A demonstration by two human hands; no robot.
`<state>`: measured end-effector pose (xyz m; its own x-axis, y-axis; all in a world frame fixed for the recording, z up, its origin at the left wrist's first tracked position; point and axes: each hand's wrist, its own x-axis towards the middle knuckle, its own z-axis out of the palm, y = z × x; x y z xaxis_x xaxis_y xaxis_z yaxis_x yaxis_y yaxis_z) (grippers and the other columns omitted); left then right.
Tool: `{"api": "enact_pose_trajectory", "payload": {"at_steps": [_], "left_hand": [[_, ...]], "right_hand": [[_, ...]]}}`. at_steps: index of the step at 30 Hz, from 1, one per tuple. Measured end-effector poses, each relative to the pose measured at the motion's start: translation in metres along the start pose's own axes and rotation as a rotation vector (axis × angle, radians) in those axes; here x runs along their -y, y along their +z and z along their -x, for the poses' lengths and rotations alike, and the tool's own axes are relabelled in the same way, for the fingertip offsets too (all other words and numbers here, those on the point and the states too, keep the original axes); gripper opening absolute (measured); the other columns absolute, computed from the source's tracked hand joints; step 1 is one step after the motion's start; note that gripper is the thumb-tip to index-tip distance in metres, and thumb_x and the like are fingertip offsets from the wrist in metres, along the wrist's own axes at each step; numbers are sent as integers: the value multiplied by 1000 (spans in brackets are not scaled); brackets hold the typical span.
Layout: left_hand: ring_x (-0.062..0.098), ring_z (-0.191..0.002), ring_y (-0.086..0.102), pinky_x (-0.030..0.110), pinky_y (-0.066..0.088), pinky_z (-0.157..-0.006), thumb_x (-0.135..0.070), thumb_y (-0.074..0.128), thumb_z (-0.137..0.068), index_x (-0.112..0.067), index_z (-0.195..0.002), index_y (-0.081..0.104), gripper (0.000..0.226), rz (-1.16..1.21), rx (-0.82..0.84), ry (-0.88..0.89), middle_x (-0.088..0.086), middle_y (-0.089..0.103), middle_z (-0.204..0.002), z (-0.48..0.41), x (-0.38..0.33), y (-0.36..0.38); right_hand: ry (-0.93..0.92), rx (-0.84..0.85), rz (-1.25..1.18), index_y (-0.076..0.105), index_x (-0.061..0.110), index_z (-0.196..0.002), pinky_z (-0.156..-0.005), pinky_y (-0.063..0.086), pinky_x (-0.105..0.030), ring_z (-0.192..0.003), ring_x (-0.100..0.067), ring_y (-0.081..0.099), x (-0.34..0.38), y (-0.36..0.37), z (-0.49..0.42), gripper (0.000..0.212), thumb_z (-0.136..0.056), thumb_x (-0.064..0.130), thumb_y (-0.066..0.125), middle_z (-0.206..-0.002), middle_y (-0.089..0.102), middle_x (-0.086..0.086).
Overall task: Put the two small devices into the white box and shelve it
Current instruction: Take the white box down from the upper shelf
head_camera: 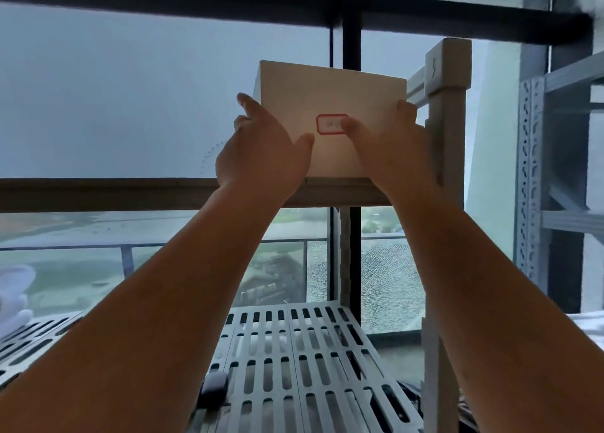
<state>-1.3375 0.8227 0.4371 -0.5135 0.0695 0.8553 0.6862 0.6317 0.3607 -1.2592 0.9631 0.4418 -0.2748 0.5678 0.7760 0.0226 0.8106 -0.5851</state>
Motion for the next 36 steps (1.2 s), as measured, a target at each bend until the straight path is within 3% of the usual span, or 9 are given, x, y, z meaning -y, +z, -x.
{"api": "enact_pose_trajectory", "payload": {"at_steps": [6, 11, 17, 22, 25, 29, 36], "left_hand": [[40, -130, 54, 50, 50, -98, -78, 56, -79, -11, -160, 3, 117, 20, 3, -22, 16, 44, -153, -8, 1, 11], [37, -110, 64, 44, 53, -81, -77, 59, -79, -12, -144, 30, 97, 81, -54, -3, 12, 61, -129, -14, 2, 14], [33, -103, 65, 36, 42, -68, -81, 56, -77, -14, -137, 36, 92, 52, -113, -11, 9, 62, -124, -15, 11, 14], [29, -100, 64, 35, 39, -68, -83, 55, -76, -16, -137, 38, 93, 56, -174, -25, 5, 63, -122, -11, 18, 6], [22, -90, 57, 35, 39, -67, -84, 53, -75, -17, -138, 38, 93, 65, -176, -28, 3, 63, -121, -9, 20, -2], [30, -103, 65, 35, 40, -68, -84, 54, -75, -18, -139, 39, 93, 84, -189, -21, 4, 63, -125, -5, 27, -13], [29, -102, 65, 33, 41, -72, -84, 55, -74, -21, -140, 38, 92, 121, -207, -12, 0, 63, -124, 3, 39, -31]], "right_hand": [[17, -20, 2, 13, 22, -157, -94, 39, -39, -137, -34, 40, -4, 10, -16, 112, -74, 79, 61, -152, 36, -10], [69, -19, -31, 9, 28, -157, -84, 35, -40, -129, -37, 46, -5, 14, -23, 125, -61, 84, 64, -144, 39, -15], [45, -106, -11, 1, 29, -159, -107, 41, -56, -136, -40, 43, -1, 22, -14, 133, -57, 89, 62, -151, 36, -14], [39, -165, -18, -2, 22, -161, -111, 35, -59, -144, -36, 35, 8, 24, -2, 141, -56, 92, 60, -159, 30, -10], [59, -188, -50, 4, 11, -161, -109, 37, -56, -143, -34, 34, 15, 22, 3, 145, -56, 90, 65, -159, 31, -8], [65, -211, -75, 27, 12, -153, -101, 44, -51, -136, -30, 41, 26, 20, 11, 133, -52, 88, 69, -148, 40, -6], [64, -213, -146, 29, 16, -147, -100, 51, -50, -126, -29, 51, 44, 16, 27, 127, -51, 84, 75, -141, 45, -6]]}}
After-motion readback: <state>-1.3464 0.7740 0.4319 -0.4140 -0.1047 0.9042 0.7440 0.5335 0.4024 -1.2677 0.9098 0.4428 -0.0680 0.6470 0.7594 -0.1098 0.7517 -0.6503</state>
